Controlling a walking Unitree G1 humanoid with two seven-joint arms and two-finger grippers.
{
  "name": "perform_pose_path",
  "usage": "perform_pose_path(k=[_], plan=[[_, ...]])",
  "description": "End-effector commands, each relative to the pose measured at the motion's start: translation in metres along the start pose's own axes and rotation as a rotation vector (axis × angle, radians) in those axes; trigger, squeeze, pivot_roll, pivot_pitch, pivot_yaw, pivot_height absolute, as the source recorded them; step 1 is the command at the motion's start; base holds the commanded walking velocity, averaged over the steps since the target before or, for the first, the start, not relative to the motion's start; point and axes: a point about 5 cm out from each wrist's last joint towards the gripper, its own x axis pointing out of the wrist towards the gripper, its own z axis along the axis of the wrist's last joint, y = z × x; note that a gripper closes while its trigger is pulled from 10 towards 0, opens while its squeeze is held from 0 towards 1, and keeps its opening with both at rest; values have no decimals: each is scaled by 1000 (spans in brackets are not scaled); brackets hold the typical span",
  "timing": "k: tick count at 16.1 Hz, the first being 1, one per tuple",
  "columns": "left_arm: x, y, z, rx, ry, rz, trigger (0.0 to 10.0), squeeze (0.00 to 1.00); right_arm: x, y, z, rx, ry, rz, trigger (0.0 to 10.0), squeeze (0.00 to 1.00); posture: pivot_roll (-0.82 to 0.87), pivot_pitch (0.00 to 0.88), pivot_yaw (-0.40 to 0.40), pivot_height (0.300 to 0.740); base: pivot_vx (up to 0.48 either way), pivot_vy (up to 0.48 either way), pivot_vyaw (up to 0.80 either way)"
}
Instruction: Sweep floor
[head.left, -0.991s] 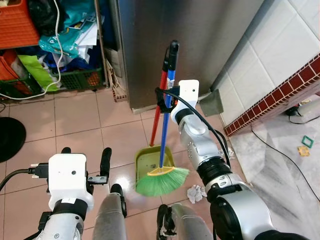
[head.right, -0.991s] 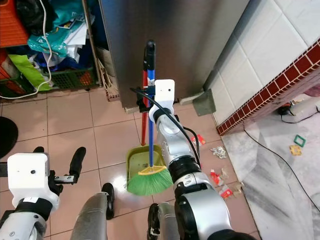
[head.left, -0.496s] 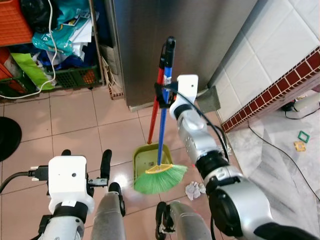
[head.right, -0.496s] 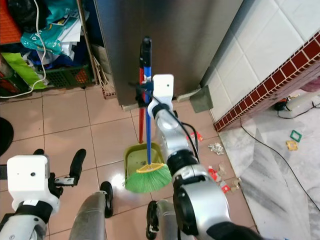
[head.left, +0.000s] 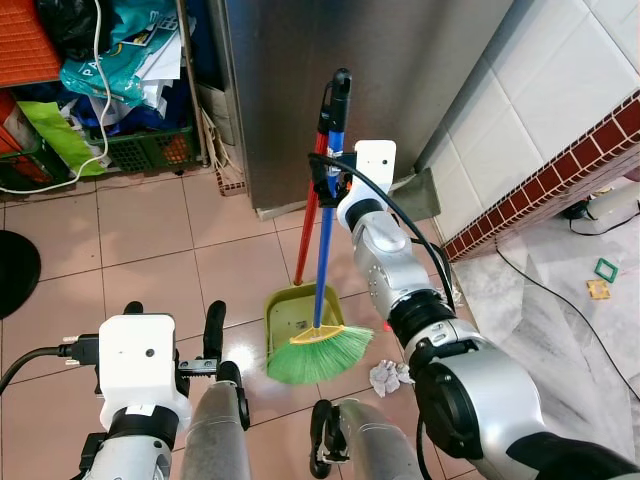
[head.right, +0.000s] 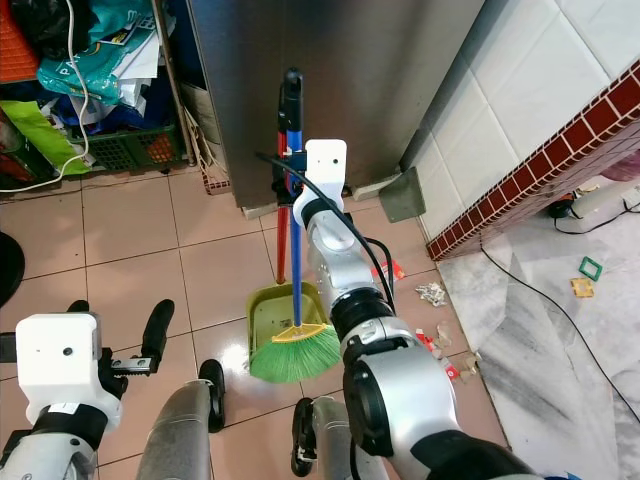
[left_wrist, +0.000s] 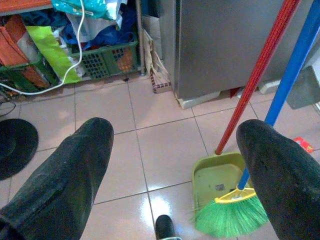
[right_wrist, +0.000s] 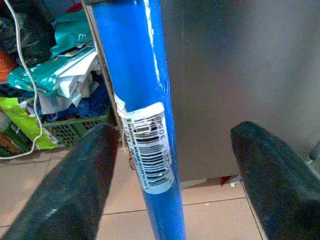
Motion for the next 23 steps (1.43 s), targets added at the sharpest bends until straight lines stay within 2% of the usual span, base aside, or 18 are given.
perform_pose_path(k=[1, 15, 19, 23], plan=[[-4, 0, 2, -3, -3, 8, 10000, 0, 0, 2, -4, 14, 11, 4, 0, 0, 191, 329, -136, 740, 0, 0, 0], [-4, 0, 2, -5, -3, 12, 10000, 0, 0, 7, -8, 46, 31, 21, 0, 0, 196, 334, -141, 740, 0, 0, 0], [1, 1, 5, -2, -14, 7, 10000, 0, 0, -6, -6, 36, 26, 3, 0, 0, 181, 306, -142, 740, 0, 0, 0], [17, 1, 7, 7, -54, 4, 10000, 0, 1, -17, -2, 22, 14, -15, 0, 0, 171, 252, -137, 740, 0, 0, 0]])
